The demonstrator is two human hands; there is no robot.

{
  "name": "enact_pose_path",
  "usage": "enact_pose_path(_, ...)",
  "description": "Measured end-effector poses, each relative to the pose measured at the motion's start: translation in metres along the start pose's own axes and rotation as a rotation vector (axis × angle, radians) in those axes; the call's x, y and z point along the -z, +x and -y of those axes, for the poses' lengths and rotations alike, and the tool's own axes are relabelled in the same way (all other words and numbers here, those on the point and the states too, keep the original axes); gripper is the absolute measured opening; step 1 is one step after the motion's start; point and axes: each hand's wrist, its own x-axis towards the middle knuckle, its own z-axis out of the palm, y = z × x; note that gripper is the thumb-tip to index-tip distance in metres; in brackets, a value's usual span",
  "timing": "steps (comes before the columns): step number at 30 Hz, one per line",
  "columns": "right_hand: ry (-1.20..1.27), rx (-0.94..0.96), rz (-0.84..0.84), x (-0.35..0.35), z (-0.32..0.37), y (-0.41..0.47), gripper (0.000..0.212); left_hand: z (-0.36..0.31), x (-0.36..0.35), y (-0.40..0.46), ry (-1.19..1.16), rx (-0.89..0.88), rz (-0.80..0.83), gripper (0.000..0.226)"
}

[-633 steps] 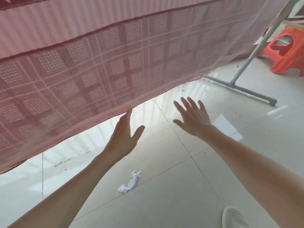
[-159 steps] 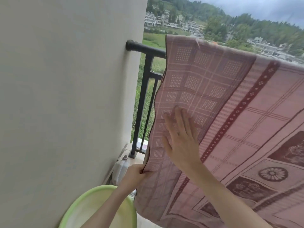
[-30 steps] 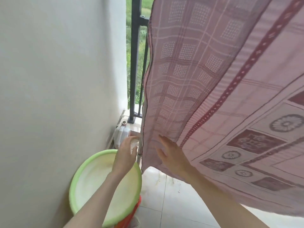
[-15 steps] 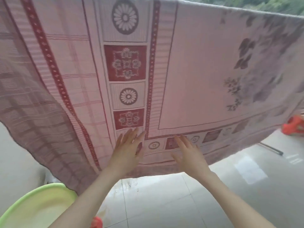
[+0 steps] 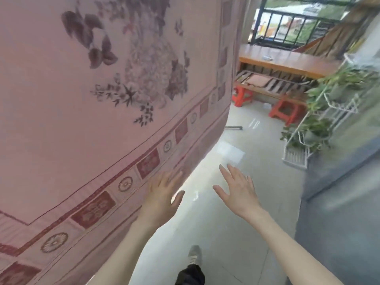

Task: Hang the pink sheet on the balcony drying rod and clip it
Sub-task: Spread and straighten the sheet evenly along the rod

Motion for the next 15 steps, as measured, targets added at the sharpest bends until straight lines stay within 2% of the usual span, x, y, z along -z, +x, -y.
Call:
enact_pose_path(9,0.033,-0.247,-0.032,0.057,-0.131,0.162,0.062,-0.049,-0.041,0.257,-0.082,-0.143,0.100,0.075)
enact_pose_path(15,0.106,-0.348,-0.036,0.090,-0.213,0.245,0.062,-0.107,-0.084,0.377,-0.144,-0.225,0.188,0.079)
